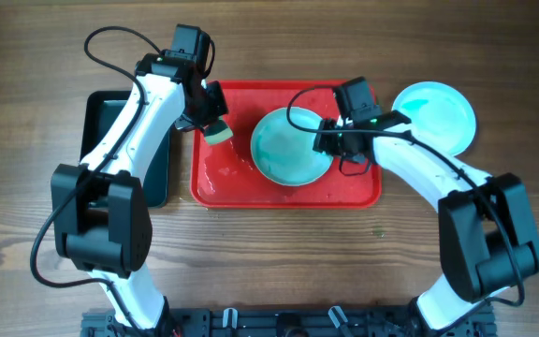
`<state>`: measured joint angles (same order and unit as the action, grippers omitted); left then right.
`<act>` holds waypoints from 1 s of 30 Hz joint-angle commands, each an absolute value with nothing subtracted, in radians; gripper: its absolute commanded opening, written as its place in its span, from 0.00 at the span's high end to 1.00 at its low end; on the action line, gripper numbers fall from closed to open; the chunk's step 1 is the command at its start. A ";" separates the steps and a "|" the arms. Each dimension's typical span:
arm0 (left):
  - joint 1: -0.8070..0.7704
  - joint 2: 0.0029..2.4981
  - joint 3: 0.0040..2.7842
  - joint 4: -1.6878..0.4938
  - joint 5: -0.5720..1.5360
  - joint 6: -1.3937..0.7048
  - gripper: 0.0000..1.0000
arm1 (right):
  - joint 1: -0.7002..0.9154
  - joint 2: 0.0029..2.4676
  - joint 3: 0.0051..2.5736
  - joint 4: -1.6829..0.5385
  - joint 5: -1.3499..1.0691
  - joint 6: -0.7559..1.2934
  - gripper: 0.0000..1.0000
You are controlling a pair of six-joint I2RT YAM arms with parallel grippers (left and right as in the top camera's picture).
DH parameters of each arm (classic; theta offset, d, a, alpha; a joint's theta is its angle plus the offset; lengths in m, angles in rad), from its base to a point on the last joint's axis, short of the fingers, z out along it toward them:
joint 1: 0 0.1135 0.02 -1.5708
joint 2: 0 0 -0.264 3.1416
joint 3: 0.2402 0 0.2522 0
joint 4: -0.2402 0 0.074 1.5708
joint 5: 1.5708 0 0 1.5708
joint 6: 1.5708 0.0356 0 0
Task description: Clean dirty plates on tray and stack at the side
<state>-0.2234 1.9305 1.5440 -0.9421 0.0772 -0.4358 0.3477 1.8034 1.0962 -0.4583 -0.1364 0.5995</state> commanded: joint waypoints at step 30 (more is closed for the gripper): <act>-0.435 2.019 1.393 -0.566 -0.103 -0.420 0.96 | 0.304 1.954 1.180 -0.419 -0.200 0.535 0.96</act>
